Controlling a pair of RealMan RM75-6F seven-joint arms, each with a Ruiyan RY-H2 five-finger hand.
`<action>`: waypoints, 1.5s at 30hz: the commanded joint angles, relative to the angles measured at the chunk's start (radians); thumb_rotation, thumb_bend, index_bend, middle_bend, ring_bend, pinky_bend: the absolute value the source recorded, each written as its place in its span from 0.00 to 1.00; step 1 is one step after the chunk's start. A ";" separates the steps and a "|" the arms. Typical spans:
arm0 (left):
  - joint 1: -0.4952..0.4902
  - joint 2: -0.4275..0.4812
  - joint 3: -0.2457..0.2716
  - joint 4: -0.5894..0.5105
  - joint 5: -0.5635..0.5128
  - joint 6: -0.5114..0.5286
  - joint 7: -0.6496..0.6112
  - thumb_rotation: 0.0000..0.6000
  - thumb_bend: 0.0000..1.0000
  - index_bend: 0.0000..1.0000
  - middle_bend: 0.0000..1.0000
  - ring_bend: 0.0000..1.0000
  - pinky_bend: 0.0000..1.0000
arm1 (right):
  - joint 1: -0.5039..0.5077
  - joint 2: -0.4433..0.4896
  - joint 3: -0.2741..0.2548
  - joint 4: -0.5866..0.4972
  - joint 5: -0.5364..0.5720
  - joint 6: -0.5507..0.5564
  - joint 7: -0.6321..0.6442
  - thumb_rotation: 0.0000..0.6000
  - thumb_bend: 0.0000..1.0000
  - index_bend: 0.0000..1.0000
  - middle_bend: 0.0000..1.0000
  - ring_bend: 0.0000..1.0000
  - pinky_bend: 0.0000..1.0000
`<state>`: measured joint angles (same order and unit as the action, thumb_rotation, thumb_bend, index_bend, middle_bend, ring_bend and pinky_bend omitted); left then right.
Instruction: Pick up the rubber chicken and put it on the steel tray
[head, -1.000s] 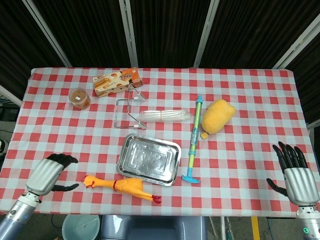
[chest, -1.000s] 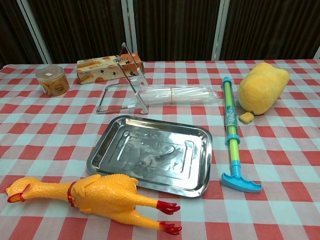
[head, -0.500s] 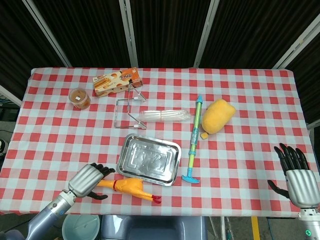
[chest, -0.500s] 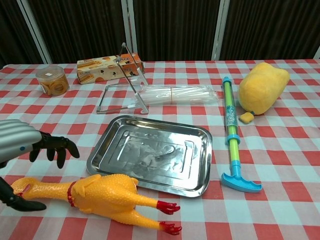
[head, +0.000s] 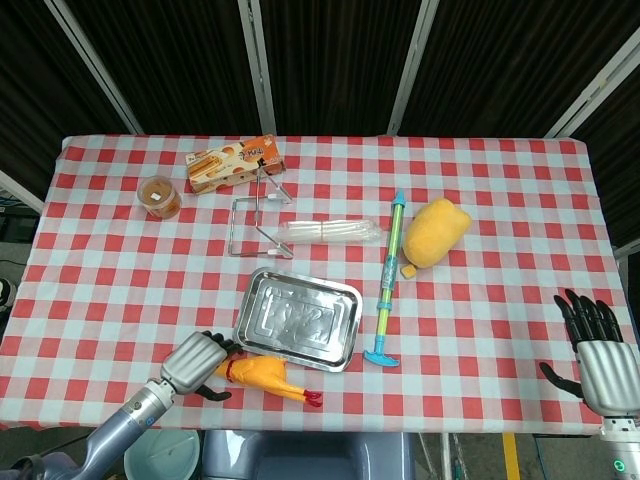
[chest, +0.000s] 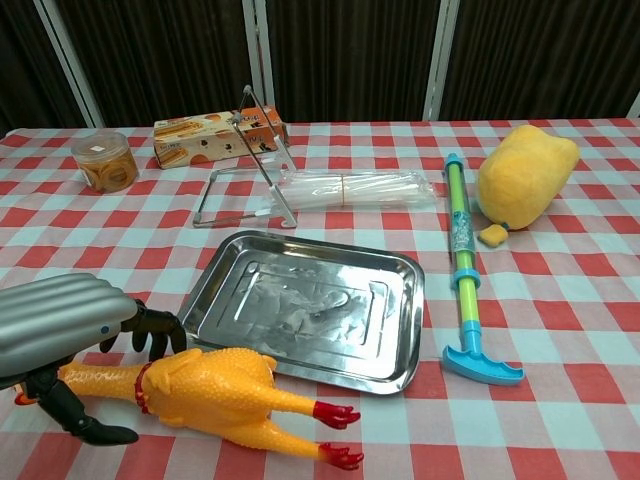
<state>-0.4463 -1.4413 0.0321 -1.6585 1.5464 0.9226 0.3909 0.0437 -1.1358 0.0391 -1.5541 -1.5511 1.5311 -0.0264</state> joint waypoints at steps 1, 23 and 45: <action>-0.004 -0.008 0.004 0.008 -0.005 -0.002 -0.006 1.00 0.14 0.31 0.40 0.36 0.46 | -0.001 0.000 0.001 0.003 0.001 0.001 0.003 1.00 0.21 0.00 0.00 0.00 0.04; -0.034 -0.063 0.035 0.074 0.011 0.014 -0.141 1.00 0.52 0.40 0.50 0.45 0.48 | -0.016 0.025 -0.017 -0.010 -0.004 -0.005 0.043 1.00 0.21 0.00 0.00 0.00 0.04; -0.118 0.102 0.004 -0.032 0.208 0.173 -0.346 1.00 0.75 0.59 0.67 0.59 0.59 | 0.058 0.122 -0.048 -0.098 -0.230 0.041 0.396 1.00 0.21 0.00 0.00 0.00 0.12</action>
<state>-0.5472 -1.3647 0.0570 -1.6783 1.7528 1.0933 0.0454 0.0716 -1.0354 -0.0051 -1.6310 -1.7383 1.5710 0.3074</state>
